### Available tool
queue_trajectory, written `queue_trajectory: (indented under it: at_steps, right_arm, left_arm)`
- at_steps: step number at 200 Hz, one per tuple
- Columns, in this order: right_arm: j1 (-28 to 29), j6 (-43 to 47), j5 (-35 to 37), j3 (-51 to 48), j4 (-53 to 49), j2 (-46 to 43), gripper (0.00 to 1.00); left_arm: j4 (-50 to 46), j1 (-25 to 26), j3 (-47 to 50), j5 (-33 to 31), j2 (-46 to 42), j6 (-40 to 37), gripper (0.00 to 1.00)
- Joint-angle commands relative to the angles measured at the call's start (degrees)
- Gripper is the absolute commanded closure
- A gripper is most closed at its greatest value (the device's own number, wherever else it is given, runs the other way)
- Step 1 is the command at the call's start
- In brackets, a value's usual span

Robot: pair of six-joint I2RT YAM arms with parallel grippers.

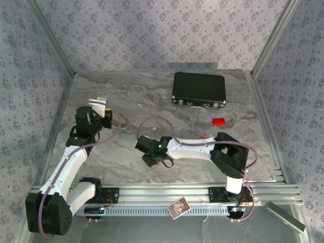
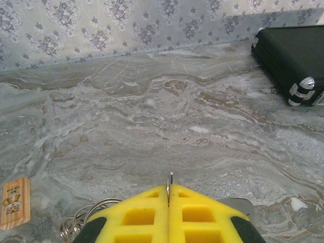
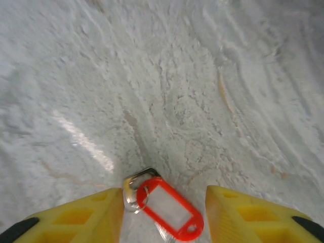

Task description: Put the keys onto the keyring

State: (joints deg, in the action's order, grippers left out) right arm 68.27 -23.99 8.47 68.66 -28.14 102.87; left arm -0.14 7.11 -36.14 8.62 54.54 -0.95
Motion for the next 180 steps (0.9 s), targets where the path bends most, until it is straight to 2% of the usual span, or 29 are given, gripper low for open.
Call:
queue_trajectory:
  at_steps: [1,23,42,72,136,180]
  right_arm:
    - [0.2,-16.0,-0.72,0.15,-3.19,-3.94,0.5]
    - [0.12,-26.86,-2.23,0.26,-5.62,-3.67,0.52]
    - [-0.58,-31.85,-5.69,-1.93,-3.74,-2.76,0.54]
    - [-2.45,-34.37,-10.93,-5.01,5.13,-2.08,0.56]
    - [-3.05,-38.18,-10.52,-3.41,3.28,0.72,0.62]
    - [-2.76,-37.6,-12.42,-1.05,1.8,3.1,0.64]
  left_arm:
    - [3.09,-0.17,-0.33,2.29,-0.23,-0.14,1.0]
    - [3.33,-0.17,-0.64,2.61,-0.28,0.22,1.0]
    - [3.38,-0.15,-0.69,2.9,-0.61,0.4,1.0]
    - [3.57,-0.06,-0.51,3.28,-1.01,0.85,1.0]
    - [3.75,0.02,-0.58,3.74,-0.91,0.74,1.0]
    - [3.66,0.01,-0.62,3.78,-0.97,0.54,1.0]
